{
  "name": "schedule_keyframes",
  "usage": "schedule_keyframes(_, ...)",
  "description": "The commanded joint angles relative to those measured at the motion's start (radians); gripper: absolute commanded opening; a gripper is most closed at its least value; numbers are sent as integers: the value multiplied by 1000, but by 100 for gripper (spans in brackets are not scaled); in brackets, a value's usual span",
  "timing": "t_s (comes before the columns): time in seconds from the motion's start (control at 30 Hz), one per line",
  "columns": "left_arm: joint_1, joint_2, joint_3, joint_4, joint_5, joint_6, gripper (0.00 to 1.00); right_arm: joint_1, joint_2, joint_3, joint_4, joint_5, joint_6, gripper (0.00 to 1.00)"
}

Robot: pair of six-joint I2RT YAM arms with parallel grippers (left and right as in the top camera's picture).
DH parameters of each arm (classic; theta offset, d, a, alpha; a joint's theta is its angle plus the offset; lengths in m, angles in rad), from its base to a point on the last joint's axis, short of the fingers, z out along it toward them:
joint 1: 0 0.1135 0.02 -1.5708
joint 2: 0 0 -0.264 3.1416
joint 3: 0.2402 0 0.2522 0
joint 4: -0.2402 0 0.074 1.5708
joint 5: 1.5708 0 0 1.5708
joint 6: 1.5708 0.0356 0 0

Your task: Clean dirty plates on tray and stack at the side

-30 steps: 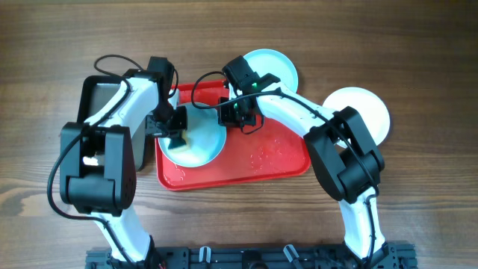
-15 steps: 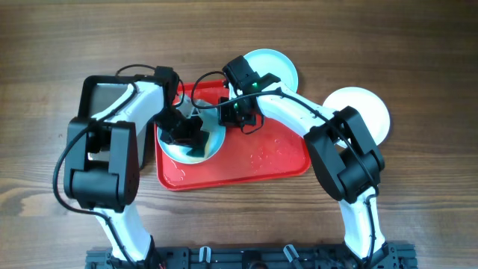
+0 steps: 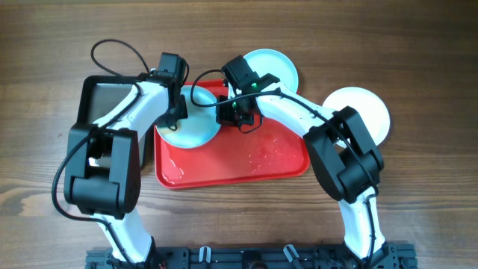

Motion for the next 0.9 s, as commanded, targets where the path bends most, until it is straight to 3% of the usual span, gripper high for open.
schedule_keyframes(0.0,-2,74,-29,111,-86,-10,4,-14,23,4,-20,31,-11,4)
schedule_keyframes(0.17,-40,74,-29,195,439,211,4,-14,23,4,-20,27,-19,4)
schedule_keyframes(0.4,-47,74,-29,180,787,311,4,-14,23,4,-21,24,-24,4)
schedule_keyframes(0.6,-35,72,-25,129,792,354,4,-14,23,4,-21,16,-27,4)
schedule_keyframes(0.73,29,54,32,109,533,166,4,-14,23,4,-25,-2,-45,4)
schedule_keyframes(0.87,99,39,116,59,324,84,4,-14,23,4,-29,-6,-47,4)
